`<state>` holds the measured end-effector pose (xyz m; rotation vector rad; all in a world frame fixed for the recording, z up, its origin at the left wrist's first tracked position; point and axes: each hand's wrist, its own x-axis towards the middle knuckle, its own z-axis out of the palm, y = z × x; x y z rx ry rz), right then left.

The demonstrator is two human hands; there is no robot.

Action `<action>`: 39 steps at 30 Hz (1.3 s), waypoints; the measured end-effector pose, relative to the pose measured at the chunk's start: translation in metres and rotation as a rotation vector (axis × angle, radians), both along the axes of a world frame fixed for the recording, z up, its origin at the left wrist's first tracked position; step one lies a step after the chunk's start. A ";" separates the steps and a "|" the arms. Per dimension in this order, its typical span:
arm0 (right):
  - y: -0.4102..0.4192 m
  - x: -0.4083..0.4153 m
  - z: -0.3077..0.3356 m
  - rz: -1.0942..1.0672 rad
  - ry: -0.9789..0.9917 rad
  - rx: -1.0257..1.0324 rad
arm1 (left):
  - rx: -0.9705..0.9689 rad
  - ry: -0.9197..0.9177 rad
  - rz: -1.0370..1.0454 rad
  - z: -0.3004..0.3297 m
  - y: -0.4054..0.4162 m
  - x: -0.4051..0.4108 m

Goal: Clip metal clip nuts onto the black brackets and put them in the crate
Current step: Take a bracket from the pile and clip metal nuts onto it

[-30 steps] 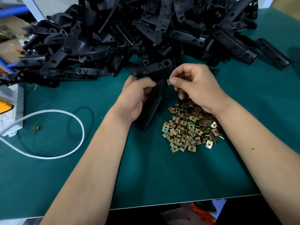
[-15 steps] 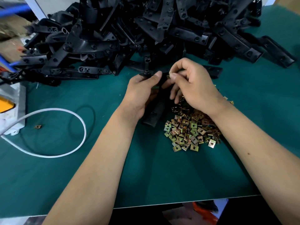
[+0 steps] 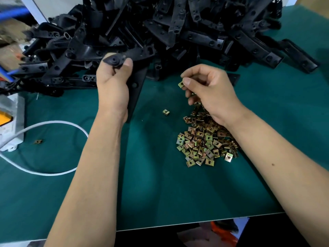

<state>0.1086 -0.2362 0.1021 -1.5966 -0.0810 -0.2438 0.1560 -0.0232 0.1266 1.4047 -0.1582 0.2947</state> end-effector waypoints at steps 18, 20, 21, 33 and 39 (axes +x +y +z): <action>0.011 -0.002 -0.007 0.072 0.024 -0.046 | 0.703 -0.352 0.164 -0.031 -0.035 -0.011; 0.010 -0.002 -0.007 0.063 0.019 -0.033 | 0.707 -0.340 0.187 -0.031 -0.035 -0.010; 0.010 -0.002 -0.008 0.057 0.019 -0.027 | 0.711 -0.330 0.199 -0.031 -0.035 -0.010; 0.008 -0.001 -0.007 0.085 0.036 -0.044 | 0.780 -0.282 0.277 -0.031 -0.036 -0.010; 0.008 -0.003 -0.005 0.085 0.037 -0.078 | 0.920 -0.258 0.327 -0.028 -0.041 -0.014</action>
